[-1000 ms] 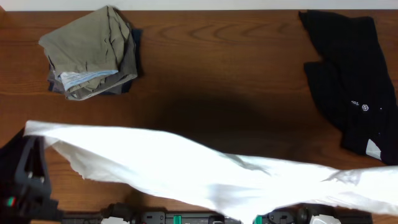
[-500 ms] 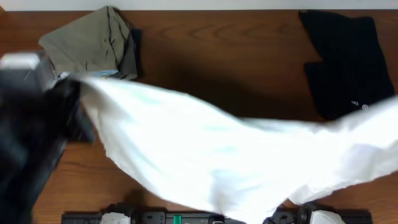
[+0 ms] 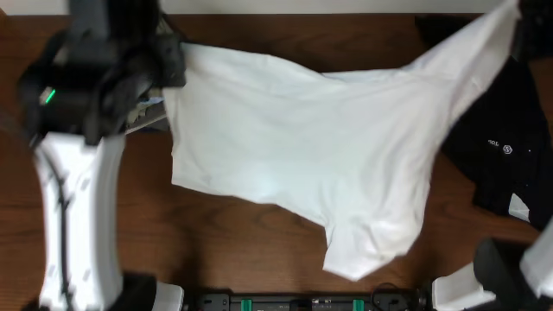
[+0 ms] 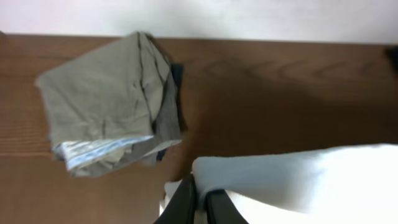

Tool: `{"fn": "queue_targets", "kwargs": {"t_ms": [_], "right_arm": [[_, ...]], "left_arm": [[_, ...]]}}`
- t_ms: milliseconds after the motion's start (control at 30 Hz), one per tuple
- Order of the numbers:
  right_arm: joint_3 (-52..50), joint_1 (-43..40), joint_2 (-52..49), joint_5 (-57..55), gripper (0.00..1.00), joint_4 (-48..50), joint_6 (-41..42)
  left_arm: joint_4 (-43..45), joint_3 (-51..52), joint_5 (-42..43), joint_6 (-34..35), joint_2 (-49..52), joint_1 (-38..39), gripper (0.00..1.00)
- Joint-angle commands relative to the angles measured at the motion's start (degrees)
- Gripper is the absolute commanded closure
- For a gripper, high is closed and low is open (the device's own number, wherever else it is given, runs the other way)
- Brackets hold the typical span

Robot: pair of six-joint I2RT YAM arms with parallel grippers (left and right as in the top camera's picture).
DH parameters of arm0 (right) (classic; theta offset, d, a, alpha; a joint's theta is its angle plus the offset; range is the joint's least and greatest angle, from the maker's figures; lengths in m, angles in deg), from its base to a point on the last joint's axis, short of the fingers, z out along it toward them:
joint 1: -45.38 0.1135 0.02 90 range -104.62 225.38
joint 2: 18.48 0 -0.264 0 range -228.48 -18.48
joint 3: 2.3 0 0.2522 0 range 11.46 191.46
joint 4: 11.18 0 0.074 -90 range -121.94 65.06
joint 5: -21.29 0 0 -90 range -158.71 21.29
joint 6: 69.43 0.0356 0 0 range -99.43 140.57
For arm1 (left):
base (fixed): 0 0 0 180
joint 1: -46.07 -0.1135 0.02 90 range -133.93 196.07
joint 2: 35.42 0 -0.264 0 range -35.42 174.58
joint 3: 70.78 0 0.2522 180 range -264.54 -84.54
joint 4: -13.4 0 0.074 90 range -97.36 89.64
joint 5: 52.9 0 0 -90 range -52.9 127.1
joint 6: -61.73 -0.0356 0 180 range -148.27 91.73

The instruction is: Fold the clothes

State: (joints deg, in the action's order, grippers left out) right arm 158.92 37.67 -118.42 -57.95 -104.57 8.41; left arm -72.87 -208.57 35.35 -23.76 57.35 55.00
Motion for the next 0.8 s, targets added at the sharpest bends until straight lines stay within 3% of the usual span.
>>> {"fn": "queue_targets", "kwargs": {"t_ms": [0, 567, 767], "right_arm": [[0.2, -0.5, -5.6, 3.3, 0.99, 1.3, -2.2], [0.2, 3.8, -34.2, 4.7, 0.99, 24.0, -1.8], [0.2, 4.0, -38.6, 4.7, 0.99, 24.4, 0.0]], "left_arm": [[2.1, 0.1, -0.9, 0.3, 5.4, 0.1, 0.94], [23.8, 0.1, -0.9, -0.3, 29.6, -1.4, 0.94], [29.5, 0.1, -0.9, -0.4, 33.7, -3.5, 0.94]]}}
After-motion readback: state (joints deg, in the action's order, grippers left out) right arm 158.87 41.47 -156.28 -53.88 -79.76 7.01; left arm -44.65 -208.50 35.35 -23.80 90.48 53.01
